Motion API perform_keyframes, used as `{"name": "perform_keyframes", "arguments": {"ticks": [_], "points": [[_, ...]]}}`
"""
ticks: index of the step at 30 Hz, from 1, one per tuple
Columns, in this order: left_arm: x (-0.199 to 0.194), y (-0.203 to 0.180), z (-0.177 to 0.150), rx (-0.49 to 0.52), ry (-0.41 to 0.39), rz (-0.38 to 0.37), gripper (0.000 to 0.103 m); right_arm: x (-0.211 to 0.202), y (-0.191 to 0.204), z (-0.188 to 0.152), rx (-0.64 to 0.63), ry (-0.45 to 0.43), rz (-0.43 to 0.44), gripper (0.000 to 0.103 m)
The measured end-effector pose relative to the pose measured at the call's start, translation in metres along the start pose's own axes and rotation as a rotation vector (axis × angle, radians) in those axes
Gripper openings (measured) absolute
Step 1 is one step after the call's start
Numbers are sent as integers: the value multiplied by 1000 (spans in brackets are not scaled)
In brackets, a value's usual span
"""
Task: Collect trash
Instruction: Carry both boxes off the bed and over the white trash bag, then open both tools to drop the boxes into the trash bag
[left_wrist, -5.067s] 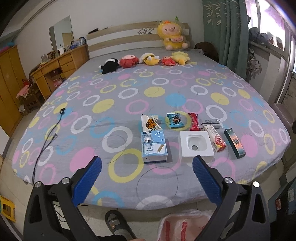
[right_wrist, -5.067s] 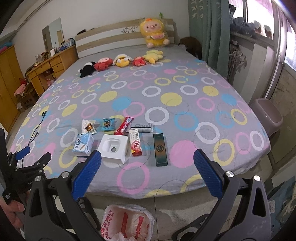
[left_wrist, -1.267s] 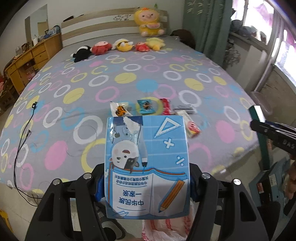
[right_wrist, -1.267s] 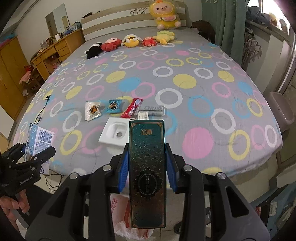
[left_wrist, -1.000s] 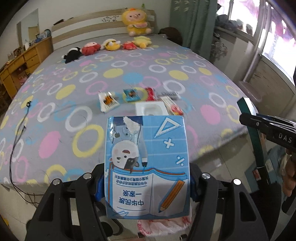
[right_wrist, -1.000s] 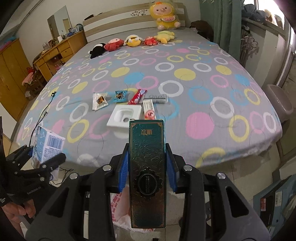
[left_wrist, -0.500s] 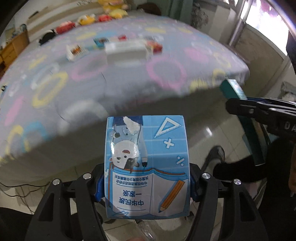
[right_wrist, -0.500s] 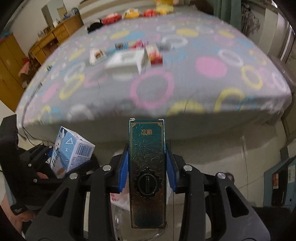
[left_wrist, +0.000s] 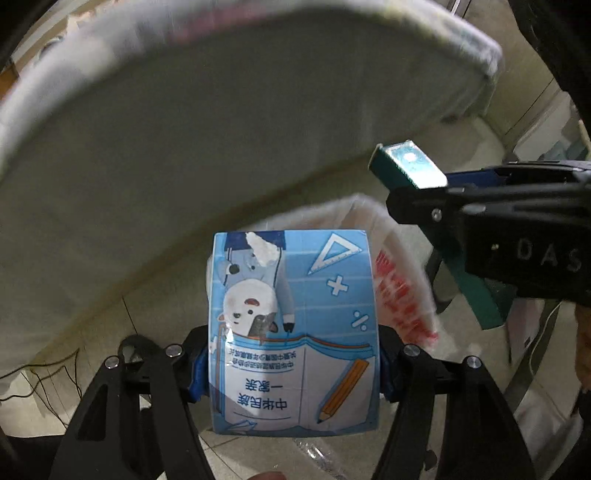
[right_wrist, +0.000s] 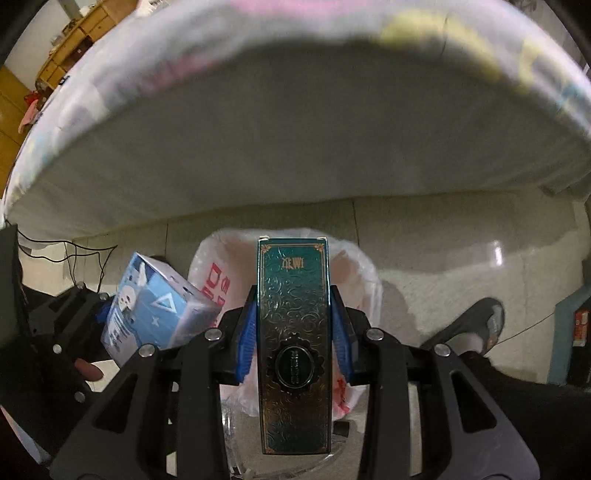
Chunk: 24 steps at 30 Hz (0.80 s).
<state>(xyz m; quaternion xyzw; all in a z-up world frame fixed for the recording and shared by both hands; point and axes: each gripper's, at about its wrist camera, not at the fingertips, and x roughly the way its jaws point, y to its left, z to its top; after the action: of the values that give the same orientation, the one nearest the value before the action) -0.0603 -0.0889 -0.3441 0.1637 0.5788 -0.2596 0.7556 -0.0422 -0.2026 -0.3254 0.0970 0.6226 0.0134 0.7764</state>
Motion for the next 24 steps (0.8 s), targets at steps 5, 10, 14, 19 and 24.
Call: {"name": "perform_keyframes", "arguments": {"ticks": [5, 10, 14, 19, 24], "points": [[21, 1, 0, -4, 18, -15, 64, 39, -11, -3, 62, 68, 24, 35], [35, 4, -5, -11, 59, -28, 65, 64, -15, -4, 80, 115, 14, 35], [47, 4, -7, -12, 96, -12, 65, 80, -17, -5, 91, 149, 12, 36], [52, 11, -9, -23, 110, -26, 90, 90, -24, -9, 110, 171, 4, 63], [56, 13, -14, -23, 122, -17, 95, 93, -27, -7, 144, 173, 8, 68]]}}
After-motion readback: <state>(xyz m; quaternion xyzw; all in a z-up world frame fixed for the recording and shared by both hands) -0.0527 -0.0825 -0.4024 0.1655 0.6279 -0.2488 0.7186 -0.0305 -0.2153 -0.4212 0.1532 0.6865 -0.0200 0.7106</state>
